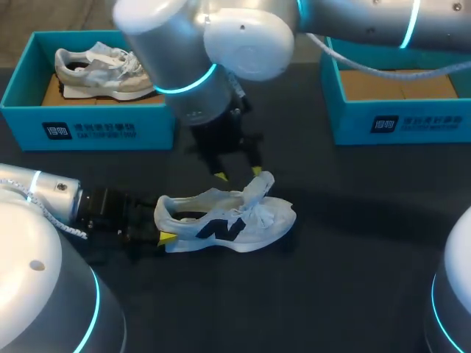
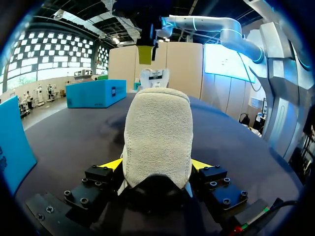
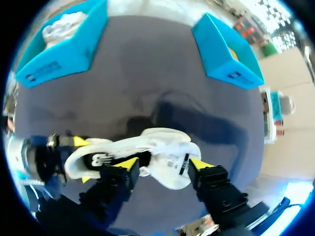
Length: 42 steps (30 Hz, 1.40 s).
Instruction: Take the shoe out of the shoebox, open the shoe tongue, remove and reinsert the insole, then place the shoe into the shoebox
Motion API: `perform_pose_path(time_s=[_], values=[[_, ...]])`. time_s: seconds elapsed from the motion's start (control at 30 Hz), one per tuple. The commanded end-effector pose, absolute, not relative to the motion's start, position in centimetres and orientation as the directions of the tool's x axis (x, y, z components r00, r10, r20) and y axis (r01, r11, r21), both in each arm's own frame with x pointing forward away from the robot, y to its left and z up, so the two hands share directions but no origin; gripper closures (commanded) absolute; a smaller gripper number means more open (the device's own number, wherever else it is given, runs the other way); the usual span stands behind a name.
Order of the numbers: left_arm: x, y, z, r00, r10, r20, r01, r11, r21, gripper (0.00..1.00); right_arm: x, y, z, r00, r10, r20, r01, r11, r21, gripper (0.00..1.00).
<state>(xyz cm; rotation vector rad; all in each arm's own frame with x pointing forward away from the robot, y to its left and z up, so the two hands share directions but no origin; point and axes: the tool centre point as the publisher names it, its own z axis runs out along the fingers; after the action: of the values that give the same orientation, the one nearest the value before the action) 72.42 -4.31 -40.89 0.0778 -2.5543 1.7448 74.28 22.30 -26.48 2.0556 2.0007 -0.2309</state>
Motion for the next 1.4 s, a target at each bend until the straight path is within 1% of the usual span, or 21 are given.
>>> perform_pose_path(time_s=[0.03, 0.07, 0.1, 0.13, 0.17, 0.23, 0.3, 0.47, 0.57, 0.67, 0.9, 1.03, 1.07, 1.4], values=[[72.7, -4.4, -41.3, -0.998, -0.014, 0.068, -0.068, 0.366, -0.928, 1.0, 73.9, 23.8, -25.3, -0.148, 0.954, -0.261, 0.966, 0.195, 0.168, 0.56], [72.7, -4.4, -41.3, -0.998, -0.014, 0.068, -0.068, 0.366, -0.928, 1.0, 73.9, 24.1, -25.1, -0.19, 0.949, -0.251, 0.957, 0.236, 0.169, 0.59], [72.7, -4.4, -41.3, -0.998, -0.014, 0.068, -0.068, 0.366, -0.928, 1.0, 73.9, 24.3, -25.0, -0.254, 0.938, -0.235, 0.94, 0.297, 0.168, 0.67], [72.7, -4.4, -41.3, -0.998, -0.014, 0.068, -0.068, 0.366, -0.928, 1.0, 73.8, 24.6, -24.9, -0.296, 0.925, -0.236, 0.924, 0.34, 0.172, 0.82], [72.7, -4.4, -41.3, -0.998, -0.014, 0.068, -0.068, 0.366, -0.928, 1.0, 73.7, 24.9, -24.8, -0.338, 0.913, -0.229, 0.908, 0.381, 0.176, 0.84], [72.7, -4.4, -41.3, -0.998, -0.014, 0.068, -0.068, 0.366, -0.928, 1.0, 73.4, 25.5, -24.7, -0.441, 0.874, -0.207, 0.862, 0.476, 0.173, 1.0], [72.7, -4.4, -41.3, -0.998, -0.014, 0.068, -0.068, 0.366, -0.928, 1.0, 73.2, 26.0, -24.6, -0.529, 0.832, -0.169, 0.816, 0.553, 0.169, 1.0], [72.7, -4.4, -41.3, -0.998, -0.014, 0.068, -0.068, 0.366, -0.928, 1.0, 73.0, 26.9, -24.9, -0.677, 0.721, -0.148, 0.708, 0.693, 0.14, 1.0], [72.7, -4.4, -41.3, -0.998, -0.014, 0.068, -0.068, 0.366, -0.928, 1.0, 72.8, 27.6, -25.2, -0.755, 0.635, -0.165, 0.627, 0.772, 0.104, 1.0], [72.7, -4.4, -41.3, -0.998, -0.014, 0.068, -0.068, 0.366, -0.928, 1.0, 72.5, 28.3, -25.4, -0.837, 0.524, -0.156, 0.52, 0.851, 0.07, 1.0], [72.7, -4.4, -41.3, -0.998, -0.014, 0.068, -0.068, 0.366, -0.928, 1.0, 72.2, 29.3, -26.1, -0.934, 0.312, -0.173, 0.324, 0.945, -0.049, 1.0], [72.7, -4.4, -41.3, -0.998, -0.014, 0.068, -0.068, 0.366, -0.928, 1.0, 72.2, 29.5, -26.3, -0.967, 0.204, -0.151, 0.218, 0.973, -0.081, 1.0], [72.7, -4.4, -41.3, -0.998, -0.014, 0.068, -0.068, 0.366, -0.928, 1.0, 72.1, 29.5, -26.4, -0.972, 0.185, -0.146, 0.199, 0.976, -0.087, 1.0], [72.7, -4.4, -41.3, -0.998, -0.014, 0.068, -0.068, 0.366, -0.928, 1.0, 72.2, 29.5, -26.5, -0.971, 0.188, -0.149, 0.204, 0.974, -0.098, 1.0]])
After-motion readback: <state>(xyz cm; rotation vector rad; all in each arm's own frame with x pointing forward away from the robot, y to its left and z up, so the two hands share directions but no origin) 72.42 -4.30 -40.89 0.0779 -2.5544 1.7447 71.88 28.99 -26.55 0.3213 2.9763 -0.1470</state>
